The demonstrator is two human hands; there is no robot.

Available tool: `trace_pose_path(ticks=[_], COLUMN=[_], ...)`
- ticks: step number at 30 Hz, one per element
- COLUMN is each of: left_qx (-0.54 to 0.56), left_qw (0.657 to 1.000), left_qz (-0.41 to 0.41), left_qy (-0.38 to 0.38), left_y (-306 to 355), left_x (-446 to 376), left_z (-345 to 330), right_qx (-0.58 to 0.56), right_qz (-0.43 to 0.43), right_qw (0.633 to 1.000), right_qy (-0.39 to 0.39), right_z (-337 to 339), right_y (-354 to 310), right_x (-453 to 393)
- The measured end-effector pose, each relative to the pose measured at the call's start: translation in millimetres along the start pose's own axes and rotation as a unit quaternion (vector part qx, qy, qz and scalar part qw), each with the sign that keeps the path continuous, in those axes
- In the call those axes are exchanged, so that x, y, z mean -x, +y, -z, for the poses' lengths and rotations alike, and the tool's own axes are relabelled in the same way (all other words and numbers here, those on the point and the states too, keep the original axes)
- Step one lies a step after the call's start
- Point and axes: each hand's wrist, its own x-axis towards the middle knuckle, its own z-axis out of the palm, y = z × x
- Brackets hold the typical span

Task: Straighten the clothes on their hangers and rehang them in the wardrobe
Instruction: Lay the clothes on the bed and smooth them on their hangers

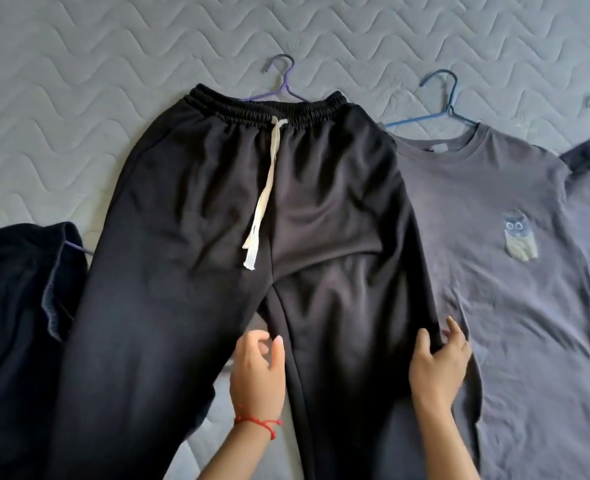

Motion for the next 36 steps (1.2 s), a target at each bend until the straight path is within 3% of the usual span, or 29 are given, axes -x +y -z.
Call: trace_pose_path(ticks=[2,7,9,13,15,18,20,30,34,36], left_qx=[0.021,0.011,0.01,0.099,0.054,-0.09,-0.13,-0.086,0.038,0.03], left_qw=[0.997,0.998,0.998,0.975,0.971,0.972,0.969,0.992,0.983,0.975], left_qz=[0.066,0.023,0.04,0.196,0.232,0.211,0.199,0.081,0.175,0.215], left_qy=[-0.015,-0.052,-0.046,-0.014,-0.015,-0.058,-0.068,-0.033,-0.031,-0.049], left_y=[-0.3,11.8,15.3,4.3,1.7,12.5,19.4,24.3,11.2,4.1], left_x=[9.6,4.6,-4.9,-17.7,-14.5,-9.4,-11.5,-22.1,-34.8,-32.5], left_z=[-6.5,-12.3,-12.0,-5.2,-1.2,1.3,0.3,-0.7,3.9,8.1], right_qx=[-0.031,-0.019,-0.025,-0.076,-0.091,-0.071,-0.074,-0.018,-0.062,-0.045], right_qz=[-0.053,-0.078,-0.075,-0.052,-0.035,-0.026,-0.041,-0.091,-0.128,-0.139], right_qw=[0.998,0.989,0.985,0.99,0.991,0.994,0.993,0.955,0.928,0.924], right_qy=[-0.03,-0.124,-0.15,-0.11,-0.088,-0.081,-0.086,-0.281,-0.344,-0.352], right_z=[12.9,22.9,24.5,36.9,40.7,37.9,36.4,59.7,71.9,75.5], right_y=[7.2,21.9,24.1,25.5,27.2,32.8,39.6,95.9,109.2,113.8], right_x=[-2.0,-18.3,-22.0,-23.8,-18.7,-8.8,-7.4,21.6,39.4,44.3])
